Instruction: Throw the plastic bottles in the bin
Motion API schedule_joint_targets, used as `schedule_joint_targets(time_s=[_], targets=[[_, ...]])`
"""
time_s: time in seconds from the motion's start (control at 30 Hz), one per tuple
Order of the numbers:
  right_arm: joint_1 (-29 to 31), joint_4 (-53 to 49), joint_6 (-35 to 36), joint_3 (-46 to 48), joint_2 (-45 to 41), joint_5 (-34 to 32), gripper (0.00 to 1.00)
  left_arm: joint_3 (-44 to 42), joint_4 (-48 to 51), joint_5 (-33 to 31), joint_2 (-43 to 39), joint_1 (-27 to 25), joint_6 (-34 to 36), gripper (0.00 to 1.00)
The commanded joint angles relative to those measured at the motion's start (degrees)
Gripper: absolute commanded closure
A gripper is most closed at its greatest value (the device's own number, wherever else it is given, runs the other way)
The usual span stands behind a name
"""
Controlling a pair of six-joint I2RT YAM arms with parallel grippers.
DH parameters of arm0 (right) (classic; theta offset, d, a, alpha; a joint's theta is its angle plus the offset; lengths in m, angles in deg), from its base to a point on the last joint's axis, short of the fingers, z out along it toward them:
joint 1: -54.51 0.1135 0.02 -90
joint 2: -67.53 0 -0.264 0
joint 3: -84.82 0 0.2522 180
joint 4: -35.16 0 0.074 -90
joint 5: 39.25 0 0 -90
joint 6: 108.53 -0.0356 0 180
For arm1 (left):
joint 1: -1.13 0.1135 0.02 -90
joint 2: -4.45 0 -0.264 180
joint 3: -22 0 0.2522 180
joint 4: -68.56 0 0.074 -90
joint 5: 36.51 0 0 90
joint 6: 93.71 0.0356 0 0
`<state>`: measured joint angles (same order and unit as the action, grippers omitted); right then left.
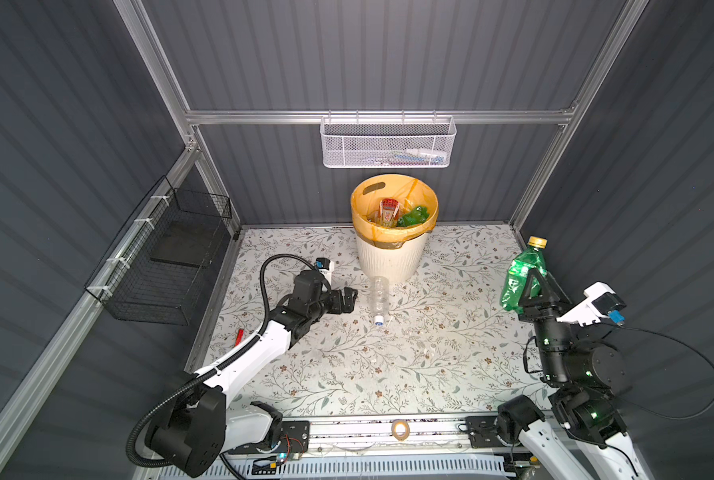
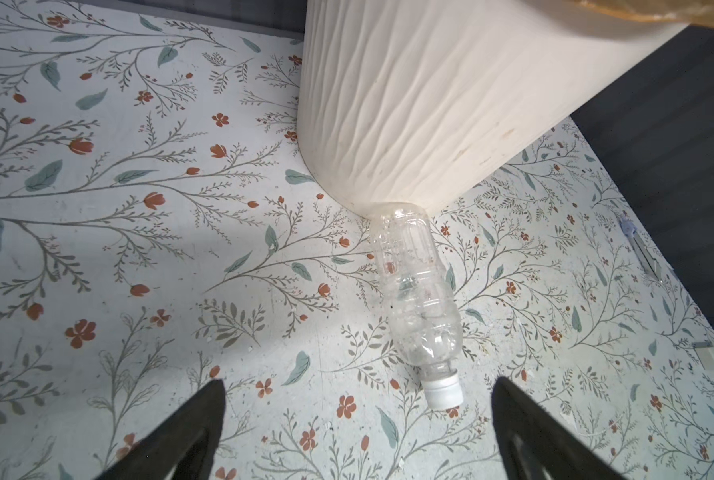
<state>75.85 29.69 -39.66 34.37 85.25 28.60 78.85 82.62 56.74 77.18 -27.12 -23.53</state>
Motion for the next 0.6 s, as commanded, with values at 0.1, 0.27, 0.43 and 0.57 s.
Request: schedule_joint_targets(time_s=[0.1,0.27,0.43,0.57], targets=[[-0.2,8.5,0.3,-11.3,16.3,4.3,0.61,-0.8,-2.5,-0.7,1.9,-3.3,-1.3,0.0],[-0.2,-2.8,-7.6,-36.3,40.4,18.7,0.66,-0.5,-3.6,-2.5,3.6,-6.4,-2.2,0.01],[-3.7,-20.9,-7.9,-43.3,45.0,17.0,0.5,-3.3,-4.6,-4.5,1.6,-6.9,-2.7,0.0],[-9.3,-32.8,-10.2,-37.5,43.2,19.7,0.41,-1.9,-3.1,-3.8,3.9,-6.9,-1.6,0.0]])
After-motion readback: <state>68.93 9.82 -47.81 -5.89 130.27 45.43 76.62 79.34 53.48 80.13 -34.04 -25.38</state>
